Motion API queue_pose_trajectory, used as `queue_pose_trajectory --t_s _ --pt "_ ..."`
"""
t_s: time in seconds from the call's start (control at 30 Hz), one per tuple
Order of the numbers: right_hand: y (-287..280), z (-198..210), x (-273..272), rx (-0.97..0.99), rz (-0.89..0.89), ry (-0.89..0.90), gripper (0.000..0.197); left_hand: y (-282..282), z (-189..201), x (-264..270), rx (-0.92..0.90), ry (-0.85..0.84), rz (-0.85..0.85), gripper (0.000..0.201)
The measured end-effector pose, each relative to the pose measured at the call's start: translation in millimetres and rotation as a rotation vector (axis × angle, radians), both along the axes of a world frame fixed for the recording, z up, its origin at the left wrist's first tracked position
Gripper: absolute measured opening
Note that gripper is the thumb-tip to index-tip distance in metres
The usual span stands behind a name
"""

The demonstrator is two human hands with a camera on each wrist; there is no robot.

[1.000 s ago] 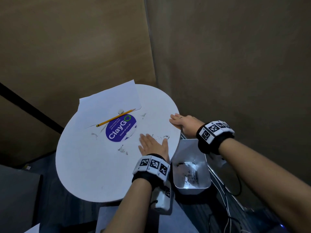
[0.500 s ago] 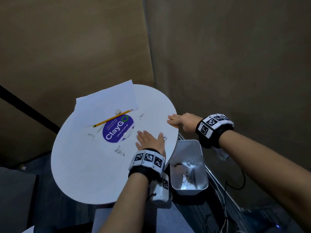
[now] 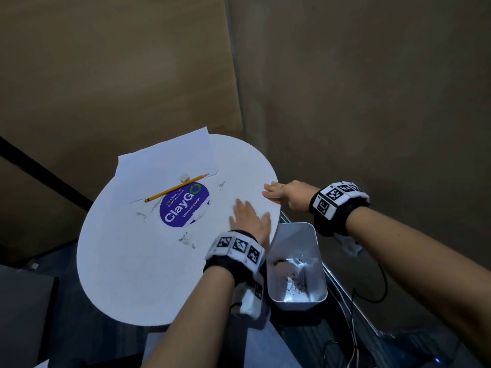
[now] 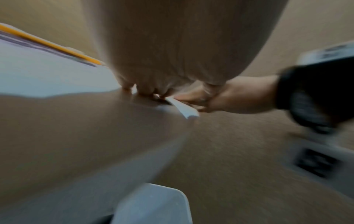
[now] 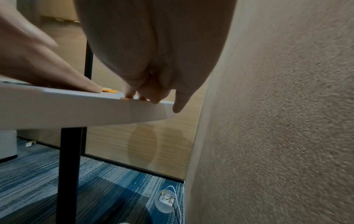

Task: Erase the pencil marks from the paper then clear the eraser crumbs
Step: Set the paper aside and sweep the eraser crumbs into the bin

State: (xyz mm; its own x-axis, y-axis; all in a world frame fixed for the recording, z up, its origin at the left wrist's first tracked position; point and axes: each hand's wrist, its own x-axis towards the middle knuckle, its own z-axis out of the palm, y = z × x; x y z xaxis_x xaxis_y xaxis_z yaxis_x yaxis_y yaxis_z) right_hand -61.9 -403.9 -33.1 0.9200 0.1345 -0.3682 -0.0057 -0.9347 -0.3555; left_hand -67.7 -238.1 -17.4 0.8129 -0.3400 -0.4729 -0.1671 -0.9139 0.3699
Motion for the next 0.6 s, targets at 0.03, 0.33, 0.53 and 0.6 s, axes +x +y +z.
queue_pose_trajectory --t_s 0.03,0.33,0.53,0.6 --pt "-1 1 -1 -0.001 0.005 -0.002 0.087 -4 0 -10 -0.042 0.043 -0.102 0.062" --pt "2 10 -4 0.018 0.017 -0.002 0.079 -12 17 5 -0.146 -0.100 0.152 0.053" --pt "-1 3 -1 0.023 0.018 -0.004 0.084 -21 4 -39 0.018 0.018 0.280 0.074" --pt "-2 0 0 0.023 0.020 0.000 0.085 -32 -3 -58 0.039 -0.001 0.188 0.075"
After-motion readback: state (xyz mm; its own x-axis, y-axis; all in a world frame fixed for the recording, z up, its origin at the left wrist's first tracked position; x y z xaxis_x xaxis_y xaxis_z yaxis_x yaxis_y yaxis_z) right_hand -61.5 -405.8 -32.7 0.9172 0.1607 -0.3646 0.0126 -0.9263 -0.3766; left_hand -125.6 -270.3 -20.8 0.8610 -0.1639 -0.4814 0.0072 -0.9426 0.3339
